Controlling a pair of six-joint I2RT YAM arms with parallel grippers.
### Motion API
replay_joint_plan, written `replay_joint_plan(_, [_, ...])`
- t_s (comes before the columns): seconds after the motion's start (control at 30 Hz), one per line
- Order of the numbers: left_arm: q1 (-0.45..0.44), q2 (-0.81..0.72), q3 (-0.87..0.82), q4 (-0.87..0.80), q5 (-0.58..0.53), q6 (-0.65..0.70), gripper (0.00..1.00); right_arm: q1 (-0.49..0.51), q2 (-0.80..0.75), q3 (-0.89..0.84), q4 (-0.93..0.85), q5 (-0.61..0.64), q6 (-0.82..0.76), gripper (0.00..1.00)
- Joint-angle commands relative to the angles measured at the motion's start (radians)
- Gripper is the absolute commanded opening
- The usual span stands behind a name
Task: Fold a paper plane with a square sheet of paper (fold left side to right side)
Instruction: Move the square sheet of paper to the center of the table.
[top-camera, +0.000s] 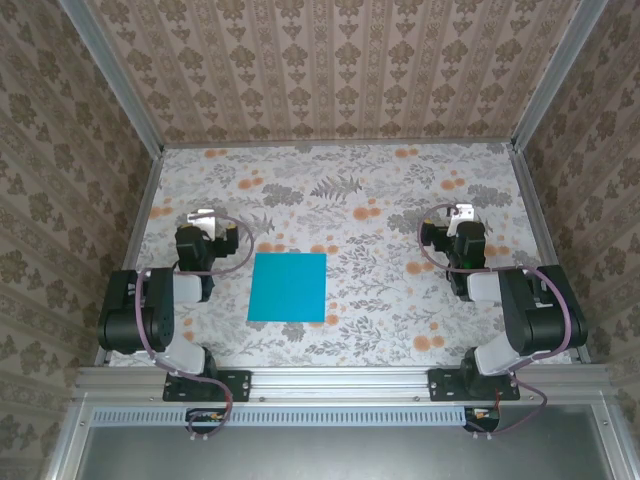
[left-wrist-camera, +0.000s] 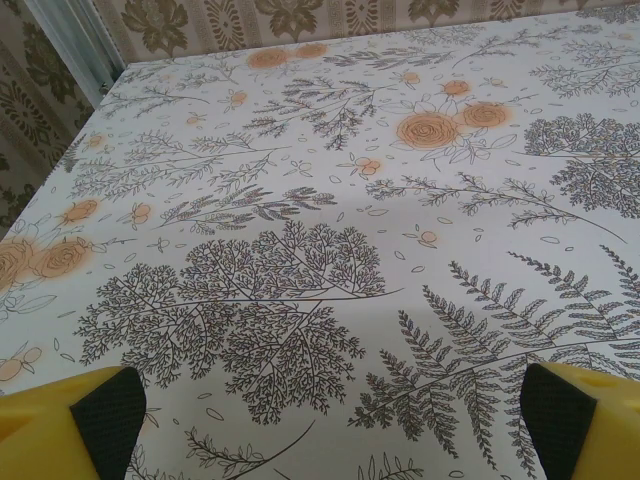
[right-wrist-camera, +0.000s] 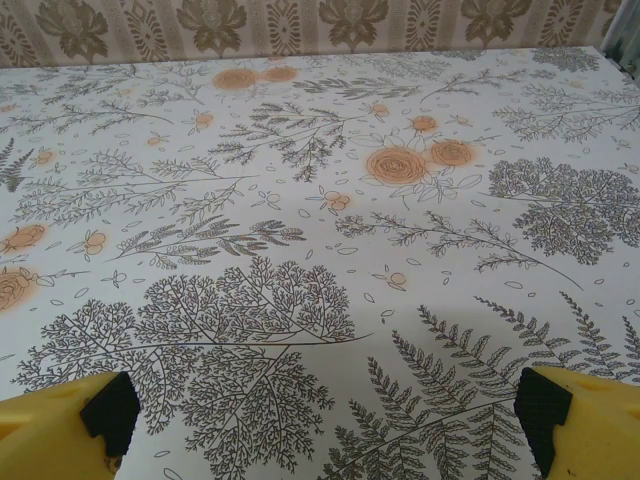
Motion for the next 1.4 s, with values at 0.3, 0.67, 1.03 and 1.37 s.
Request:
replay_joint_plan(0.3, [-0.006, -0.004, 0.015, 0.001, -0.009, -0.01, 1.0, 0.004, 0.001, 0.001, 0.035, 0.024, 0.003, 1.0])
replay_joint_plan(0.67, [-0.005, -0.005, 0.015, 0.001, -0.011, -0.012, 1.0, 0.004, 0.001, 0.0, 0.033, 0.023, 0.003, 1.0])
replay_joint_plan(1.03, [-0.005, -0.031, 0.002, 0.008, -0.02, -0.016, 1.0, 0.001, -0.068, 0.019, -0.053, 0.026, 0.009, 1.0])
replay_joint_plan(1.37, [-0.003, -0.343, 0.205, -0.61, -0.065, -0.154, 1.0, 0.003, -0.423, 0.113, -0.491, 0.03, 0.103, 1.0])
